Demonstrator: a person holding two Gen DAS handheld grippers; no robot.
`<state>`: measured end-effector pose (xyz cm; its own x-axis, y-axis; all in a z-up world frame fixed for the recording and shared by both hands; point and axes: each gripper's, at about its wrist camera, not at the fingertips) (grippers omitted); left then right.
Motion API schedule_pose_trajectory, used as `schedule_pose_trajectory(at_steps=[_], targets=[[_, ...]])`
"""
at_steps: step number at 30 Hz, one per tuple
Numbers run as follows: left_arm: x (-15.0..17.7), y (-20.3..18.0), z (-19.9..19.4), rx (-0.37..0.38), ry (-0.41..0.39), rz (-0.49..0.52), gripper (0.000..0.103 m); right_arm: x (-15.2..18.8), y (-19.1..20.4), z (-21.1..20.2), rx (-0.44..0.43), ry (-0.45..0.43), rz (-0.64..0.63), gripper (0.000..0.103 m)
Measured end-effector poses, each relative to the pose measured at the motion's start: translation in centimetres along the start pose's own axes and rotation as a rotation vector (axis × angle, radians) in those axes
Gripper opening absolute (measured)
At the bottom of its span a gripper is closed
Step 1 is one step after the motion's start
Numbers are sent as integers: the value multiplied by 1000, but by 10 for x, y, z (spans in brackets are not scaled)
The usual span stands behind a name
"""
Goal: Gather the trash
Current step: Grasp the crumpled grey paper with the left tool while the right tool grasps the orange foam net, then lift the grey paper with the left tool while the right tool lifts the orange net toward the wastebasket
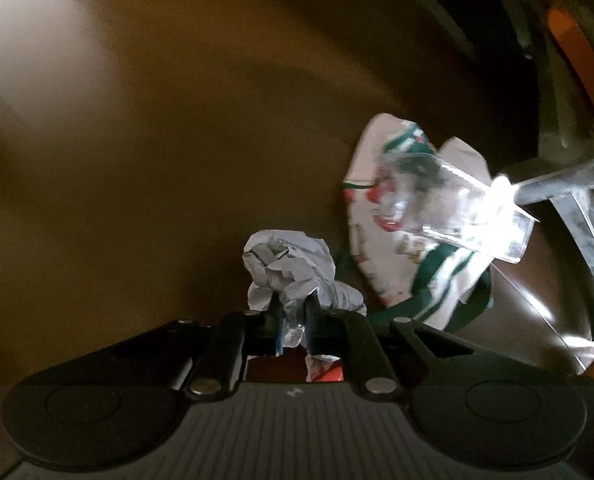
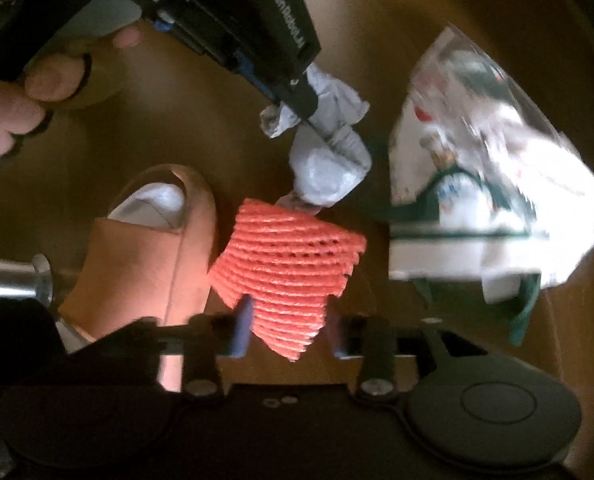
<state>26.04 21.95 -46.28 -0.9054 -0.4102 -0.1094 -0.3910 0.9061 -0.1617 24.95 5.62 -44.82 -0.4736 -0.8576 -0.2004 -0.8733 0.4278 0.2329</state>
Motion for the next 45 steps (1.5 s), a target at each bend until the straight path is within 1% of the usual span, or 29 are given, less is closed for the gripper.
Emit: schedule_pose_trajectory(at_steps=[2,4,7,11,14,17,19,20,21,22,23,24,27,31,34,35,39,42,45], targets=[[-2,7,1,-11,1,-21,9,-8,9,1,21,-29,-87,53],[-5,12,3,-17,-2,-46,9,-14,14,8,46,-37,-160,55],[-10,15,6,-10,-2,-70,9,-23,15,26,55,1,-207,58],[-11,13,7,-11,-2,-52,9,-25,17,48,80,59,-235,58],[-11,14,9,-7,7,-61,9,-23,19,54,95,82,-251,59],[-11,15,10,-3,15,-70,9,-26,19,60,84,107,-207,59],[-11,15,10,0,15,-74,9,-32,16,61,85,113,-184,57],[-11,15,10,3,16,-79,9,-33,17,61,84,114,-186,54],[-10,15,11,5,18,-81,9,-32,18,60,75,108,-196,44],[-10,15,11,4,18,-80,9,-32,19,60,59,105,-203,37],[-9,14,11,4,19,-80,9,-31,21,59,36,109,-205,22],[-9,14,11,6,21,-82,9,-29,23,59,20,113,-202,17],[-7,12,10,7,22,-76,9,-24,30,54,49,99,-223,14],[-5,8,4,22,18,-69,9,-19,28,37,72,57,-138,14],[-6,3,-8,29,-4,-55,9,-11,16,13,99,27,-59,14],[-7,1,-13,32,-12,-51,7,-4,10,1,101,18,-30,14],[-12,-1,-45,39,-77,-36,7,8,2,-36,141,-27,54,14],[-16,-5,-77,43,-133,-22,7,16,-9,-79,169,-83,101,14],[-19,-13,-110,46,-193,4,6,23,-11,-125,210,-142,157,14]])
Point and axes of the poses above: each gripper's, at about its wrist camera, not at the fingertips, and z roughly the way its jaws point, y to its left, x to its underside, and after that the axes turned 6 degrees about -x, right-handed
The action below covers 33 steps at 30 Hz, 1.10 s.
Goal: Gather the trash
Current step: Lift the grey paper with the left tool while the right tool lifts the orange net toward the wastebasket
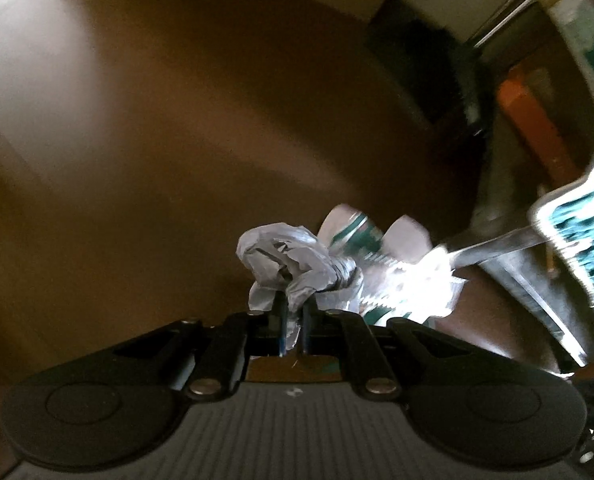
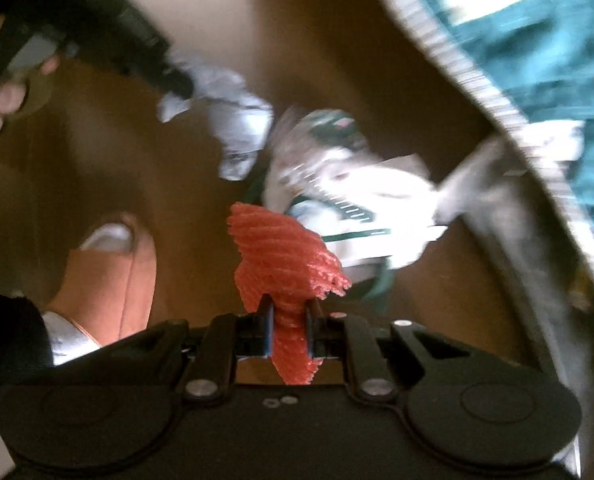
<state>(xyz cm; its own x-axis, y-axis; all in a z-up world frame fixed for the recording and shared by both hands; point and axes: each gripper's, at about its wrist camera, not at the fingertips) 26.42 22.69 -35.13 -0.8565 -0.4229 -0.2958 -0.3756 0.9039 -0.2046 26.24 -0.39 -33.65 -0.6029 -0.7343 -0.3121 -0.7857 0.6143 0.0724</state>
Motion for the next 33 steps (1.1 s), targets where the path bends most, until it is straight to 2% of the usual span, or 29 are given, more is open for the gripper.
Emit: schedule_pose_trajectory(at_steps=[5,12,18,21,28,33], targets=[[-18,-13,-57,24,-102,0,6,4,-13,-65,92,-90,89,14],[-48,-44,-160,50,-295,77,6,8,-16,-179,192,-267,161,14],[-62,-75,-253,124,-444,101,6,24,-3,-267,247,-414,191,14],[-60,-98,-300,170,-515,137,6,37,9,-318,303,-511,160,14],[-44,-154,-382,247,-610,226,7,64,14,-417,369,-700,156,14],[-35,-197,-413,269,-621,283,5,85,5,-465,411,-801,187,14]])
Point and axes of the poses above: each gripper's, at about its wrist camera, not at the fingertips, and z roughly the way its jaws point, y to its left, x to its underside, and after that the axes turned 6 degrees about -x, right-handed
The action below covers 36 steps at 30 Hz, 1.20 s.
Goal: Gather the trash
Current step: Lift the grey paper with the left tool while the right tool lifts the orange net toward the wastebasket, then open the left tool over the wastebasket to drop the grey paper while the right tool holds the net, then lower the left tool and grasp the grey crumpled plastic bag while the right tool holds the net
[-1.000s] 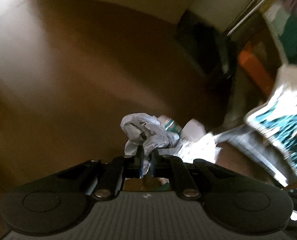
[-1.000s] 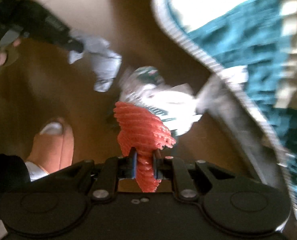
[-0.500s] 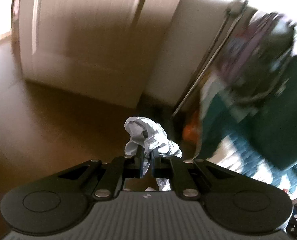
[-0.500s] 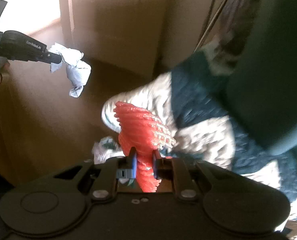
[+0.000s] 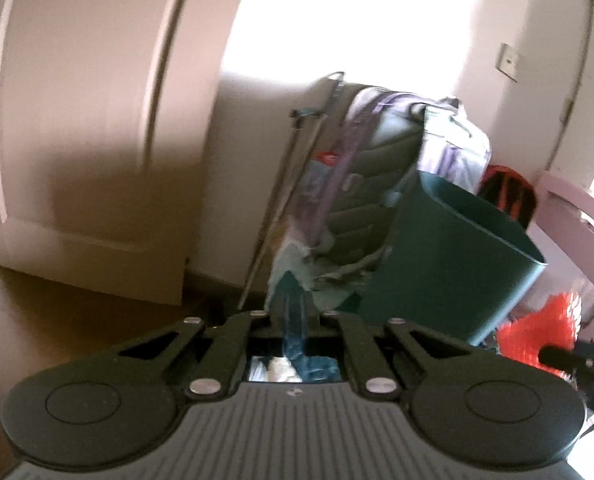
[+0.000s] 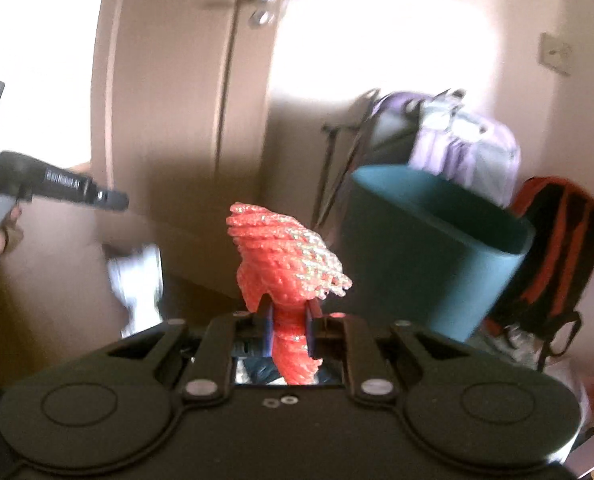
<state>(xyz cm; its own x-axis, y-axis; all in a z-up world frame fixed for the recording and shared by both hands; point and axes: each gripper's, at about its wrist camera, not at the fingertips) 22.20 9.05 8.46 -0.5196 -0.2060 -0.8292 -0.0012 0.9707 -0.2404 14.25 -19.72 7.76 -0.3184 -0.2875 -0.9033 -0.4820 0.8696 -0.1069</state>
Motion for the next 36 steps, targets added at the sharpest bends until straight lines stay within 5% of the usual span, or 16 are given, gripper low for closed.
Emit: schedule_pose_trajectory(at_steps=[5,12,15,24,31,36], targets=[[8,-34,6,4,62,65,5,6,-26,-23,3,-22,49,14],[86,-36,70,-49,311,-15,7,68,-41,5,-43,78,141,15],[119,-35,101,-89,415,-48,16,97,-46,29,-55,132,203,15],[210,-9,191,-224,631,-203,71,163,-49,117,-120,288,244,15],[284,33,271,-395,835,-410,72,200,-44,172,-191,374,250,16],[335,53,318,-455,926,-427,72,213,-39,201,-235,417,199,16]])
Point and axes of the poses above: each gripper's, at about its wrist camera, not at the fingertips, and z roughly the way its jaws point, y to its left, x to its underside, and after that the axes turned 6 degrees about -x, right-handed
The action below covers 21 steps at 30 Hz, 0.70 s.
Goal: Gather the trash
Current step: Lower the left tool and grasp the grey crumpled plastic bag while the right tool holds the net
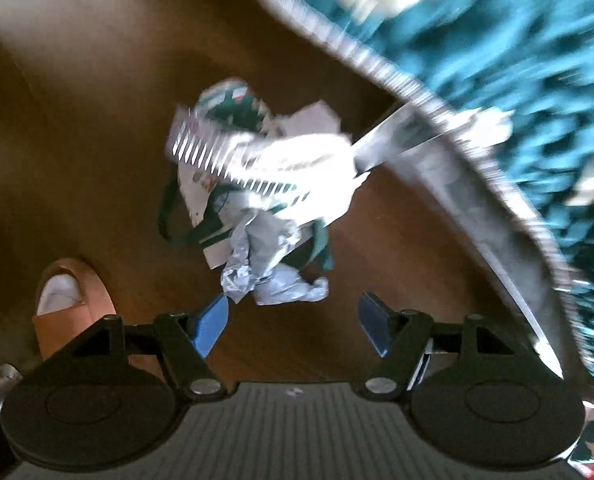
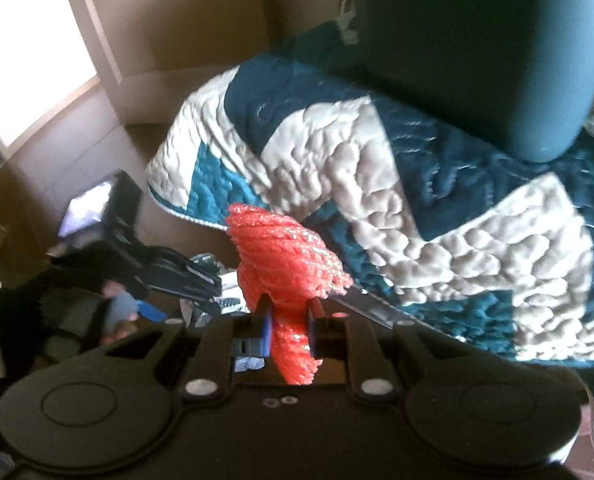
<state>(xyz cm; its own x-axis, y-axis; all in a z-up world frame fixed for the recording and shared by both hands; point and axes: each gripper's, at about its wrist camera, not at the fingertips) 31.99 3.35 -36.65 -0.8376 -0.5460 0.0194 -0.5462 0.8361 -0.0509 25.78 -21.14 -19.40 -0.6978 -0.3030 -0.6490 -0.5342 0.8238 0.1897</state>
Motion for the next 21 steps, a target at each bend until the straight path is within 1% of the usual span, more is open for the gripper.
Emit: schedule_pose_trajectory(at_steps=[4,9,14,19,20,21], targets=[[-6,-3,47,-26,78,-11,72,5,-10,21,-35,65,42,16],[-16,-5,94,-53,122,-30,71,10,-12,38,-66,128,69,16],[-22,-8,124,-95,132,-14,71,12,-18,49,-110,158,138,16],[-14,-12,144,-120,149,10,70,14,-22,55,-126,186,185,16],[-12,-12,146,-122,153,15,62,14,-24,55,-131,189,195,16],[-10,-13,148,-119,158,15,58,14,-24,56,-136,189,202,16]])
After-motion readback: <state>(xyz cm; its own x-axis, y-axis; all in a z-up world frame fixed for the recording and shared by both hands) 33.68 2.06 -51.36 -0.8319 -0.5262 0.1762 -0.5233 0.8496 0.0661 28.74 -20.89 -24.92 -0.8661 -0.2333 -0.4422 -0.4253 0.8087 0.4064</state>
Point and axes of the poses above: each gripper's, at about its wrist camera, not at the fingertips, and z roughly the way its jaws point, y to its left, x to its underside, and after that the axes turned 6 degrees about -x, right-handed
